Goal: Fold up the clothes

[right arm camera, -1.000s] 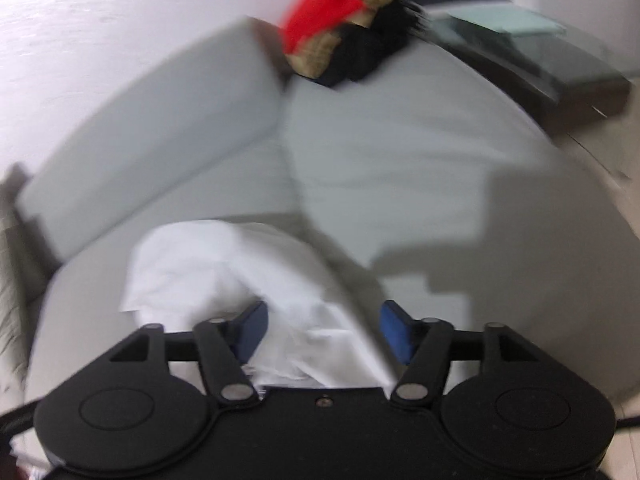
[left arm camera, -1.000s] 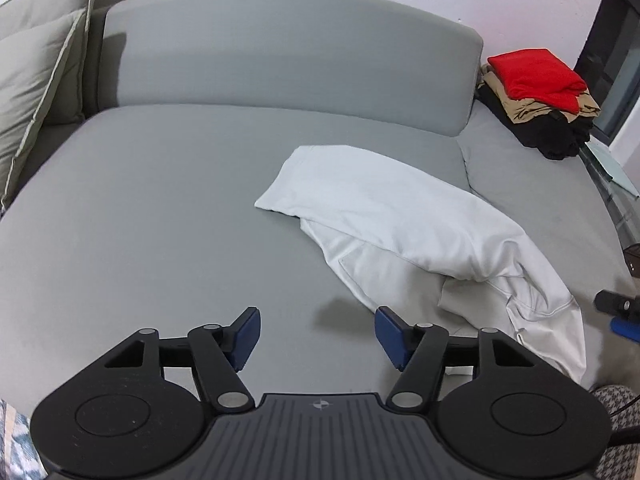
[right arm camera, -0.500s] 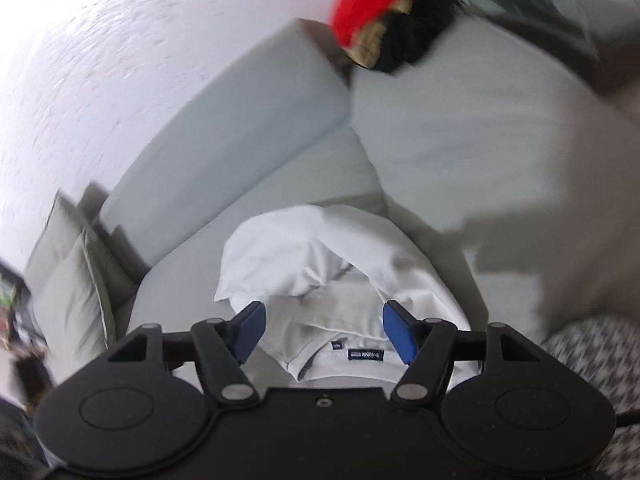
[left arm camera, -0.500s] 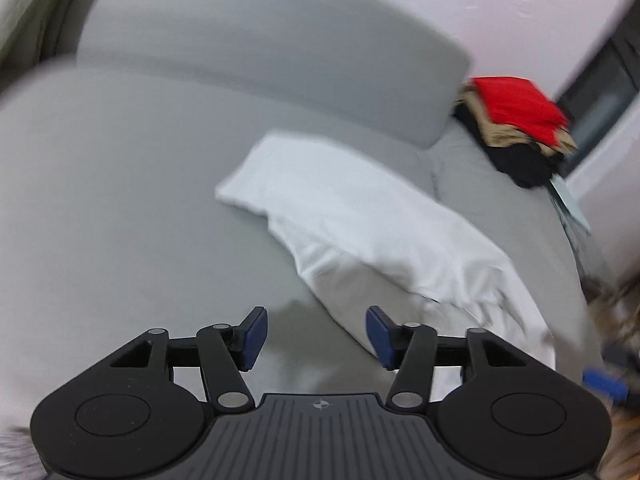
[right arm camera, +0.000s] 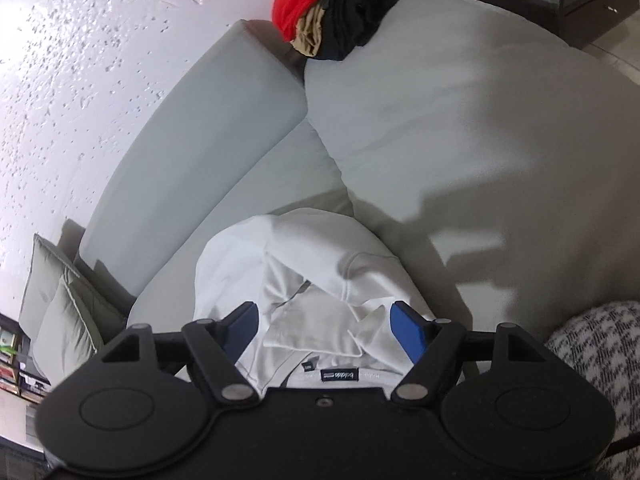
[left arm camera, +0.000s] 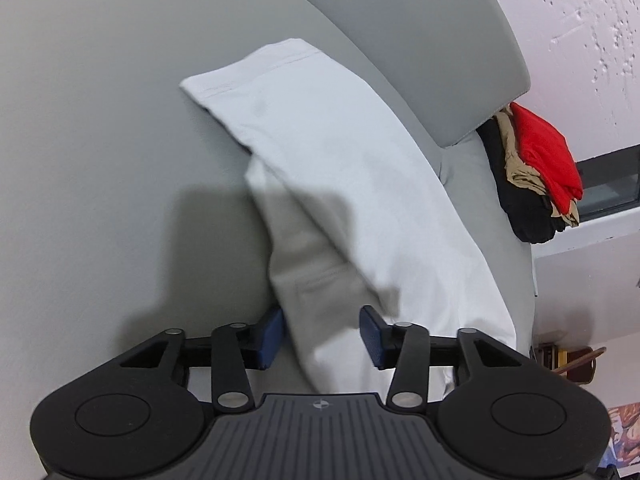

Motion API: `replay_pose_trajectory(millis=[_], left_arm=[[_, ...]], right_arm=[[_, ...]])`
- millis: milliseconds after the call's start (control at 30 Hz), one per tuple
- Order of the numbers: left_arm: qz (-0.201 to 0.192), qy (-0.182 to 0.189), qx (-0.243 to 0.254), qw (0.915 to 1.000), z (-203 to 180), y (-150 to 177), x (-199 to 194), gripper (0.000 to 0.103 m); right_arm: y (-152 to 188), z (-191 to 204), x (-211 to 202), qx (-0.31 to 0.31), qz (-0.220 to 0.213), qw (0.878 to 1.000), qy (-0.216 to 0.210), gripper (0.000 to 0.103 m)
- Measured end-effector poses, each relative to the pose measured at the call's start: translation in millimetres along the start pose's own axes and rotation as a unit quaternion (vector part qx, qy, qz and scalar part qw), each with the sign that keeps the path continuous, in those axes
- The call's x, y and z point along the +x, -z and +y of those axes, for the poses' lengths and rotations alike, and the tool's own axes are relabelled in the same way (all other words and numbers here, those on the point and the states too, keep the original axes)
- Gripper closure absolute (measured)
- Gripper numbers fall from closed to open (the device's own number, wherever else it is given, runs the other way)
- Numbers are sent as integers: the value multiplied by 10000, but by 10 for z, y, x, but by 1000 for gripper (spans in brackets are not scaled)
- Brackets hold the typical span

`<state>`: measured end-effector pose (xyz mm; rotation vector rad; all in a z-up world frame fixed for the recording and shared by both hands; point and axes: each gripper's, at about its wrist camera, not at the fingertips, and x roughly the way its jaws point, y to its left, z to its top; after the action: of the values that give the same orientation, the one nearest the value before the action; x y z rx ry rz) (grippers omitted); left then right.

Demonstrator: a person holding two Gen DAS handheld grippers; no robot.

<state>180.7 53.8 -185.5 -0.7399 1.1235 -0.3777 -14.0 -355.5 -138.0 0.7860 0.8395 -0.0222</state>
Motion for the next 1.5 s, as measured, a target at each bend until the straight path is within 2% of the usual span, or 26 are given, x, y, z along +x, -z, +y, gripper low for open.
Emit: replay_pose_trajectory(millis=[33, 100, 133, 167, 267, 400, 500, 700, 800, 833, 933, 1000, 1067, 1100, 1133, 1167, 1233, 1300, 1333, 1367, 1467, 1500], left_arm=[[7, -10, 18, 10000, -22, -24, 39, 67], [35, -54, 42, 10000, -50, -50, 93, 82], [45, -73, 52, 9999, -65, -57, 117, 85], [57, -116, 31, 9999, -62, -63, 121, 94], [-111, -315, 89, 9994, -112, -6, -17, 99], [-555, -678, 531, 9947, -317, 183, -401, 99], [-961, -893, 907, 9872, -458, 421, -832, 100], [-1788, -1406, 807, 9704, -371, 919, -1517, 100], [-1566, -1398, 593, 9759, -190, 996, -1474, 100], [-1497, -1371, 505, 9779, -137, 1020, -1458, 100], [-1491, -1404, 549, 9773, -153, 1043, -1399, 99], [-1497, -1436, 638, 9762, -180, 1039, -1387, 99], [-1528, -1496, 760, 9739, -208, 1039, -1396, 99], [-1531, -1506, 783, 9735, -207, 1047, -1407, 99], [-1534, -1515, 807, 9731, -206, 1056, -1418, 99], [-1529, -1525, 822, 9729, -205, 1060, -1419, 99], [-1519, -1544, 852, 9725, -202, 1069, -1421, 99], [-1509, -1563, 882, 9721, -199, 1078, -1422, 99], [-1505, -1572, 897, 9719, -198, 1082, -1423, 99], [-1501, -1584, 902, 9717, -200, 1086, -1422, 99], [-1511, -1657, 952, 9699, -217, 1096, -1420, 99], [-1503, -1667, 941, 9699, -209, 1104, -1417, 99]], right_arm=[[-5, -9, 7, 21, -15, 10000, 9, 31], [-10, -26, 6, 51, -46, 10000, 26, 31], [-12, -33, -2, 58, -62, 10000, 35, 31], [-11, -38, -16, 51, -78, 9999, 44, 31], [-7, -49, -58, 35, -120, 9999, 55, 31], [16, -39, -129, -10, -192, 9998, 49, 31], [56, -15, -176, -60, -234, 9997, 10, 31], [163, -10, -163, -157, -80, 9998, -25, 31], [248, 2, -29, -398, 235, 9988, 158, 31], [288, 30, 35, -587, 371, 9973, 242, 35], [403, 165, 154, -1309, 419, 9894, 469, 38], [492, 320, 215, -2030, 206, 9768, 650, 37], [623, 493, 273, -2903, -56, 9531, 856, 37], [710, 584, 304, -3401, -192, 9352, 969, 38], [829, 676, 350, -3987, -304, 9100, 1100, 41], [932, 733, 389, -4390, -316, 8906, 1149, 45], [1119, 817, 481, -5092, -311, 8508, 1262, 56], [1222, 854, 583, -5533, -311, 8207, 1389, 65], [1245, 871, 638, -5692, -287, 8095, 1412, 71], [1249, 886, 684, -5781, -237, 8038, 1382, 72], [1231, 932, 772, -5878, -239, 7966, 1395, 80], [1225, 946, 795, -5897, -262, 7948, 1411, 102]])
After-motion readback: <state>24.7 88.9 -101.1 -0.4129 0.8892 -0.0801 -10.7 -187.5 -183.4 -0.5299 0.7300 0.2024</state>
